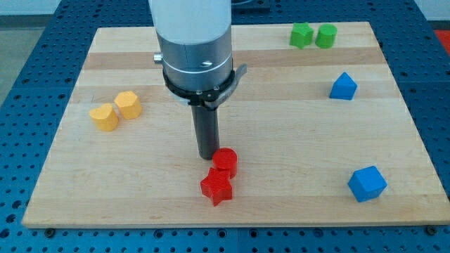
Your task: Push the triangle into the blue cube
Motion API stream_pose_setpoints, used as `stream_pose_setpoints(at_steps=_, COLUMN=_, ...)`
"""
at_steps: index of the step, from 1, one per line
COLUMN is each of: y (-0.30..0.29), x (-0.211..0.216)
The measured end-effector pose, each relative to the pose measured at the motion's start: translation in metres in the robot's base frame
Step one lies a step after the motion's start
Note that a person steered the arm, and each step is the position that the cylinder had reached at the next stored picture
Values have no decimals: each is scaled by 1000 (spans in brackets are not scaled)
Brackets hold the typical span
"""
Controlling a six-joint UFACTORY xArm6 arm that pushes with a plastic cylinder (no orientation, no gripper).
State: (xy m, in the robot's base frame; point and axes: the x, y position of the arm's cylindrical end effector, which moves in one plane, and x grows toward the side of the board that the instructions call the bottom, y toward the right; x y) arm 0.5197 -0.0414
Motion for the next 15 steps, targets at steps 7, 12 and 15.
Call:
stream_pose_setpoints(at_steps=7, y=238, x=-191)
stream_pose_setpoints(at_steps=12, y=257, x=-67)
stream_pose_setpoints(at_steps=15, y=273, x=-159)
